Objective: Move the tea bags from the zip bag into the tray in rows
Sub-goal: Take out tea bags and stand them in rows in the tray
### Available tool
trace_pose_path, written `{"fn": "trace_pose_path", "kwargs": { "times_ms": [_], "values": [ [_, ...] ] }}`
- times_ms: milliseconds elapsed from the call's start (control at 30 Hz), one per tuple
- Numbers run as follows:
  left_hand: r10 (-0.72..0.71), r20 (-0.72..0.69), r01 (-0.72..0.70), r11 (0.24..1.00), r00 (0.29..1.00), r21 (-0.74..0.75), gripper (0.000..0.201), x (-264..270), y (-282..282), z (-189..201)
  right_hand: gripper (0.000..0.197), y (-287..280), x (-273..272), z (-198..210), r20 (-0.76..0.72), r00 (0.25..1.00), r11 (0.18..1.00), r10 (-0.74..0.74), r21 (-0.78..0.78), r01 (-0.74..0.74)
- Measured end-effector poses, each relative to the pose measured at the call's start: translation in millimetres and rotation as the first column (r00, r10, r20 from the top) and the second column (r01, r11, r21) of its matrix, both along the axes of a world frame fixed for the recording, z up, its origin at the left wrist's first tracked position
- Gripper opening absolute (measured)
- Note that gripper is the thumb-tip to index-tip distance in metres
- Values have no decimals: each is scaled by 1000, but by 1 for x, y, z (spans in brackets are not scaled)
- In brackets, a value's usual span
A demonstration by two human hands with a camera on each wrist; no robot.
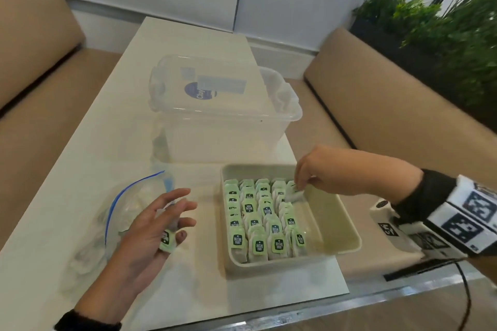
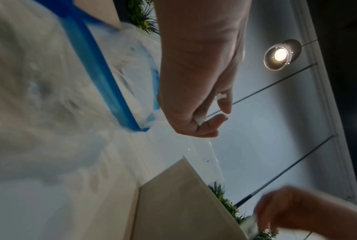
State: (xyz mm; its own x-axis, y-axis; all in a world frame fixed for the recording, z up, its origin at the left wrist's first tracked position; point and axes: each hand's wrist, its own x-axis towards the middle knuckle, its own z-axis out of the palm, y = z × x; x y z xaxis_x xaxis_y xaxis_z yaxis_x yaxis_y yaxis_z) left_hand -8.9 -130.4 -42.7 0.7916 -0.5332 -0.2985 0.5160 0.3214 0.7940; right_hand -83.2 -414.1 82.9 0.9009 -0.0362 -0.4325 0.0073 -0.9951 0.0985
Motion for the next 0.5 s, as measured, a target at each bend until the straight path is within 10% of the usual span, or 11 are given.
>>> {"fn": "trace_pose_path", "kwargs": {
  "times_ms": [100, 500],
  "values": [
    [-1, -23, 1, 1000, 1000, -2, 34, 2, 4, -3, 39, -27, -12, -22, -167, 984, 994, -65, -100, 49],
    [-33, 6, 33, 999, 999, 11, 30, 2, 6, -4, 37, -63, 18, -72, -278, 951, 991, -133, -8, 137]
  ]
}}
